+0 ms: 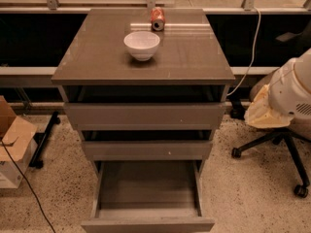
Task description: Close bottom drawer
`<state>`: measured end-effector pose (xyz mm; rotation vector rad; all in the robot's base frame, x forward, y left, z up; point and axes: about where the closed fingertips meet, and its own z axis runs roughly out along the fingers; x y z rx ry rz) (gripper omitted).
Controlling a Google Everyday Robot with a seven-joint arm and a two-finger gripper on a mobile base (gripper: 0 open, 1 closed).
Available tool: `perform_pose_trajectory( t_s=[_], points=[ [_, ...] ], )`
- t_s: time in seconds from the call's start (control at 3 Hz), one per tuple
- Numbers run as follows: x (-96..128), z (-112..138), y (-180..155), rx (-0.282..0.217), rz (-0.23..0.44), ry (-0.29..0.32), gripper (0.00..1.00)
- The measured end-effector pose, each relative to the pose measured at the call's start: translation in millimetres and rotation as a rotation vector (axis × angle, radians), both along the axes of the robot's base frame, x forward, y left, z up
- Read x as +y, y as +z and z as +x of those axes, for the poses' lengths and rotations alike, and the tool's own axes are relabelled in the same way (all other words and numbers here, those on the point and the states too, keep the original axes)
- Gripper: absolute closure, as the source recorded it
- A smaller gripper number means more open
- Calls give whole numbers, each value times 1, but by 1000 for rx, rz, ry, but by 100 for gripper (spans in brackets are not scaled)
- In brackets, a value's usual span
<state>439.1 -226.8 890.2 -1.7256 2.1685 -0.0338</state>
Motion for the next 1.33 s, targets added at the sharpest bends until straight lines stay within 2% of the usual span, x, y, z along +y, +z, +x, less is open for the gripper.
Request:
perform_pose_trajectory(
  t_s=[0.33,0.67,1.0,1.33],
  points=[
    [-12,9,-47,-3,4,18,100],
    [-29,25,-95,-33,15,1,100],
    [-29,25,-94,-35,15,1,100],
    [-26,19,-128,23,8,-27,100]
  ],
)
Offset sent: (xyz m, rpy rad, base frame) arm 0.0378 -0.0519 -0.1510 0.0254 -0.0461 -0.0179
